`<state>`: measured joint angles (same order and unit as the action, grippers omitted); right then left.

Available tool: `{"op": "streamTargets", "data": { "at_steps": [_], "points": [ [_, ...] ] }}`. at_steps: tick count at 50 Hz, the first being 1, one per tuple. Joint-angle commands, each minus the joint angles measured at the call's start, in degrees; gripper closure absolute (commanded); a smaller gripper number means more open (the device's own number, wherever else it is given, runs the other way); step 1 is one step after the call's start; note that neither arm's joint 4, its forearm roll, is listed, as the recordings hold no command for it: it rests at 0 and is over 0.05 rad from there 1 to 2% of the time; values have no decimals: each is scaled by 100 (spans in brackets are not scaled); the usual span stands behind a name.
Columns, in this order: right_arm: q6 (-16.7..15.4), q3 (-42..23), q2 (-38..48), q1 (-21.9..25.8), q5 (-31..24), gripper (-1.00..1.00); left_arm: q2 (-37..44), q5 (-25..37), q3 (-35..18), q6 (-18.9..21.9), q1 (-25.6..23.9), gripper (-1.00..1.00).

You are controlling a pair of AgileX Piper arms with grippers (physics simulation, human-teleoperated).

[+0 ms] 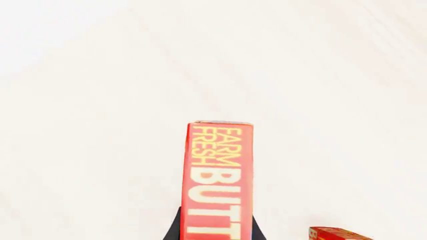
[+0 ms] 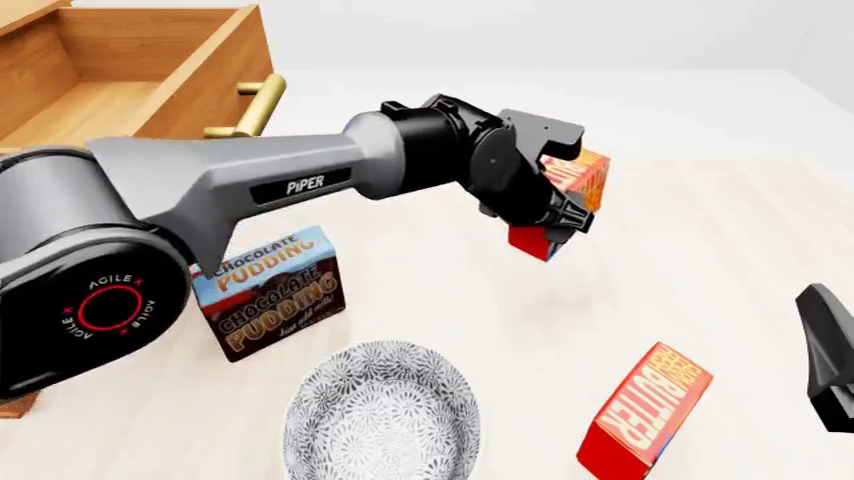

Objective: Put the butter at the front in the top drawer of the cabinet and close it.

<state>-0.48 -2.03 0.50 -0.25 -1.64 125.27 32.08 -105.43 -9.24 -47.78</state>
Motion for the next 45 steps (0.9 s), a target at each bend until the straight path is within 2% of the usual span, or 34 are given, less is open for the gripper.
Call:
{"op": "streamTargets", "data": {
  "at_steps": [1,15,25,36,45],
  "points": [
    [9,40,-40,7,1,-100,-738,112,413,234,180,100],
    [12,40,-40,5,2,-100,-1647,303,973,533,648,100],
    [13,40,-40,5,2,-100,-2047,514,1009,820,908,100],
    [10,40,-40,5,2,-100,-2293,867,897,957,1105,100],
    [13,40,-40,5,1,-100,-2643,1115,1015,1139,1405,100]
  ]
}}
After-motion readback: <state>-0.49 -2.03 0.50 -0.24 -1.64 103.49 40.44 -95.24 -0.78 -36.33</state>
